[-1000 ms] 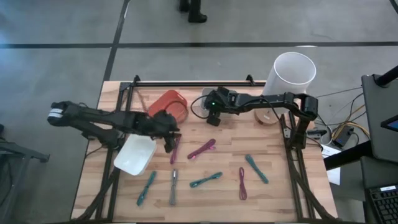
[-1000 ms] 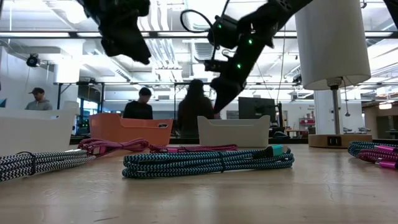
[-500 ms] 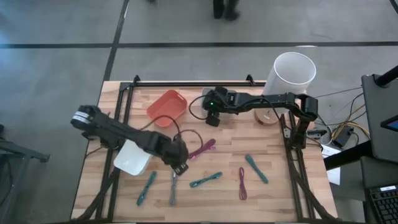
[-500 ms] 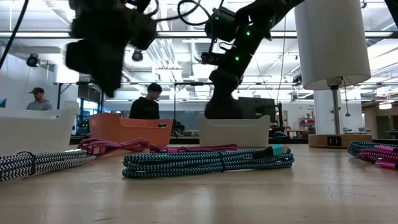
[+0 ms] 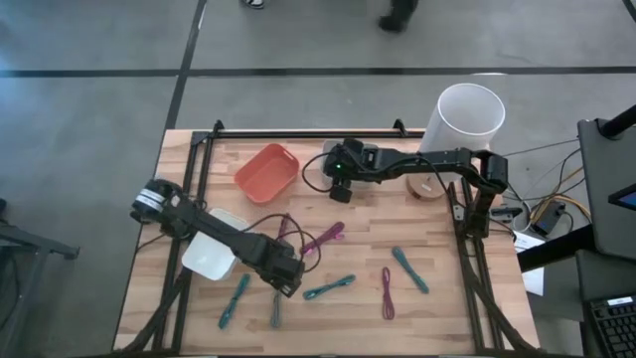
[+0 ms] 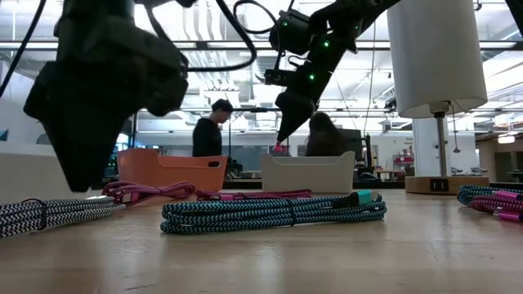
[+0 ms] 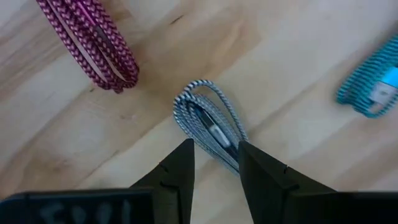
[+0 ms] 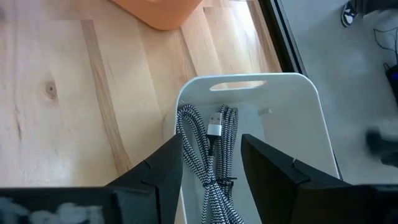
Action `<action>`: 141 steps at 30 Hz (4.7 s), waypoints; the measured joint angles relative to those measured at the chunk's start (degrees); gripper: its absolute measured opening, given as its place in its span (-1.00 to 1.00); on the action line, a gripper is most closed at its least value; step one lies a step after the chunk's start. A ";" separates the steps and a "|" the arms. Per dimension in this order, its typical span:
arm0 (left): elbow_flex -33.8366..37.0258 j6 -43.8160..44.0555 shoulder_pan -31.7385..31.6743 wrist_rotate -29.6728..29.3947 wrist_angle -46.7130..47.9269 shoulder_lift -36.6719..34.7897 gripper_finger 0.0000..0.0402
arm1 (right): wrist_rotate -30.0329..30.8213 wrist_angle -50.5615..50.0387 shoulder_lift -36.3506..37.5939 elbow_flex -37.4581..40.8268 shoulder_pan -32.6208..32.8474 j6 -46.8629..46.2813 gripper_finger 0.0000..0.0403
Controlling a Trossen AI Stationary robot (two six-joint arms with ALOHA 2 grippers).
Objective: Pick & Place USB Port
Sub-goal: Put the white USB cable into the gray bin
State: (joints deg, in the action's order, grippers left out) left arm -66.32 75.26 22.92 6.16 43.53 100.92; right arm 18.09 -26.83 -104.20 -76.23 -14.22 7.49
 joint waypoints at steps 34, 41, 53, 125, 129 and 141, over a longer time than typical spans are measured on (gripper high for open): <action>-0.04 -24.12 -2.67 -28.08 -1.45 -16.54 -0.94 | -7.87 -0.73 13.18 0.39 4.78 4.11 -0.40; 0.00 -35.77 -4.84 -40.25 -2.58 -21.65 -0.95 | -22.41 8.61 26.87 10.75 6.01 4.06 -0.45; 0.02 -66.87 -11.36 -35.50 -25.54 -21.29 -0.95 | -24.70 41.40 32.97 37.00 8.04 -7.42 -0.38; 13.29 -77.58 -25.14 -21.01 -58.79 -18.57 -0.49 | 2.10 33.41 25.06 28.41 8.23 -6.02 -0.88; 13.29 -76.92 -25.07 -20.82 -53.71 -21.65 -0.50 | 6.01 26.90 23.45 25.44 6.41 -7.11 -0.88; 14.44 -73.22 -25.00 -20.84 -39.49 -34.95 -0.50 | 6.05 25.16 7.65 17.82 -2.07 -5.18 -0.88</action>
State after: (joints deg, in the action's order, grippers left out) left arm -51.88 2.04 -2.09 -14.68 4.05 65.97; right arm 24.14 -1.67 -96.55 -58.41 -16.29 2.31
